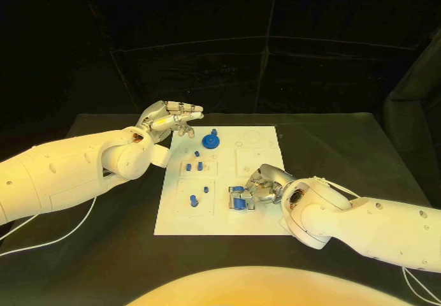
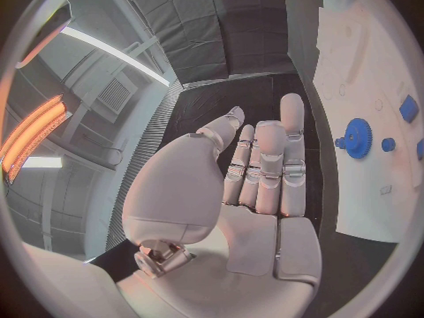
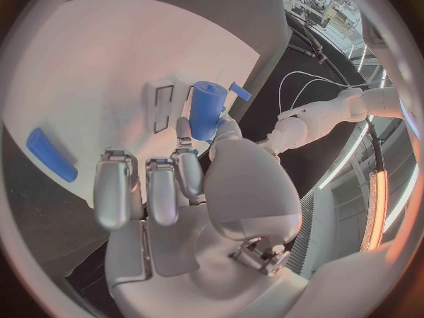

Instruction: Assemble the parts on the task board

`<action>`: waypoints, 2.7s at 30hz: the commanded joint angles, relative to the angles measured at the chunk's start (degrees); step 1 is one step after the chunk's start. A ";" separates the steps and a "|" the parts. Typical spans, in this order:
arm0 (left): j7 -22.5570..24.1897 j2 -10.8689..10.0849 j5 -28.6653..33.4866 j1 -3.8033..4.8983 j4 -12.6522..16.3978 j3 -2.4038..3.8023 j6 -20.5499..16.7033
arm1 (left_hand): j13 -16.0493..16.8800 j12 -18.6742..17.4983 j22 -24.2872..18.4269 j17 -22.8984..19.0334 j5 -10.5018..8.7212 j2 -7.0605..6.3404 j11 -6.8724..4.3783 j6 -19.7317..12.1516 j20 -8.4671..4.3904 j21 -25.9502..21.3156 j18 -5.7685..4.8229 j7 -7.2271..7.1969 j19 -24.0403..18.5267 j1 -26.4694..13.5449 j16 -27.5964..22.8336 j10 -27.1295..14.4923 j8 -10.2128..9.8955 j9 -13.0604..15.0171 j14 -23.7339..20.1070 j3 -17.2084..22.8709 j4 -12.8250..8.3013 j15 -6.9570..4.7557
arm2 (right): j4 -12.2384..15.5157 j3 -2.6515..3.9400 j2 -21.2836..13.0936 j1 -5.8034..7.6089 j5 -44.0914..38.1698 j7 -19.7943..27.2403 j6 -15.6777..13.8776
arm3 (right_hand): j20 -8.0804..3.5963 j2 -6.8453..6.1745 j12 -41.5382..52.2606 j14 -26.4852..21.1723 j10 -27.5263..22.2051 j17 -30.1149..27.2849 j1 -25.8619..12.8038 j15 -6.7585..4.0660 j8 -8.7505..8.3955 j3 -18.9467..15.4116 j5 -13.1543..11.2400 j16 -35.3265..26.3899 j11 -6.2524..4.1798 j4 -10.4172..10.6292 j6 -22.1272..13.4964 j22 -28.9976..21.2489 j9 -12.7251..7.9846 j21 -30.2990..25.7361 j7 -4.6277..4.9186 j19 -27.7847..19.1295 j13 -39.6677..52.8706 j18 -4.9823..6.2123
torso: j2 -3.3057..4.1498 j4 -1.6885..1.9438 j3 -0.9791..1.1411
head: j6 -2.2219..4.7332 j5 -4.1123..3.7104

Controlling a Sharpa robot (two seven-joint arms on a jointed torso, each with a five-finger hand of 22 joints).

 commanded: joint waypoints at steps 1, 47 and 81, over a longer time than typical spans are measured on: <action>0.42 0.12 0.14 0.07 -0.01 0.04 0.46 | -0.08 0.23 -0.05 -0.09 0.18 0.45 0.04 -0.34 0.22 -0.22 0.78 0.03 0.36 0.16 0.02 -0.41 0.32 0.00 -0.23 -0.14 -0.26 0.01 | -0.39 0.04 0.40 0.10 -0.69 -1.28 1.28 | -0.37 -0.50 -0.75 3.95 -0.14 3.55 -2.63 -0.27 -0.27 -1.56 -6.86 -0.17 0.02 -0.06 -0.42 0.05 0.11 0.16 0.40 0.48 -0.46 -0.48 | -0.02 -0.01 0.02 | 0.01 0.04; 0.32 -0.34 0.14 -0.04 0.37 -0.10 0.66 | -0.08 0.31 -0.08 -0.16 0.18 0.46 0.06 -0.38 0.23 -0.26 0.78 0.05 0.37 0.18 0.02 -0.51 0.33 -0.01 -0.27 -0.20 -0.30 0.02 | 4.41 0.05 -14.99 0.18 -7.57 7.39 1.15 | 0.72 -1.66 -3.67 4.19 -0.96 4.99 2.40 0.95 -3.10 2.19 -4.95 -0.09 1.42 -3.28 -5.22 1.77 1.99 0.83 2.15 0.86 -1.16 -0.79 | -0.05 -0.42 0.08 | 0.70 -3.27; 0.19 -0.63 0.14 -0.32 0.56 -0.12 1.01 | -0.08 0.31 -0.08 -0.16 0.18 0.46 0.06 -0.38 0.23 -0.26 0.78 0.05 0.37 0.18 0.02 -0.51 0.33 -0.01 -0.27 -0.20 -0.30 0.02 | 1.59 -0.02 -13.97 0.01 -17.03 1.21 15.64 | 0.07 -3.55 -5.81 3.90 -1.25 3.89 5.50 0.06 -2.04 -0.95 -3.41 -1.02 0.26 -2.56 -0.46 0.91 4.16 0.22 0.72 0.35 -1.98 -0.58 | -0.10 -0.11 0.07 | -0.03 -4.05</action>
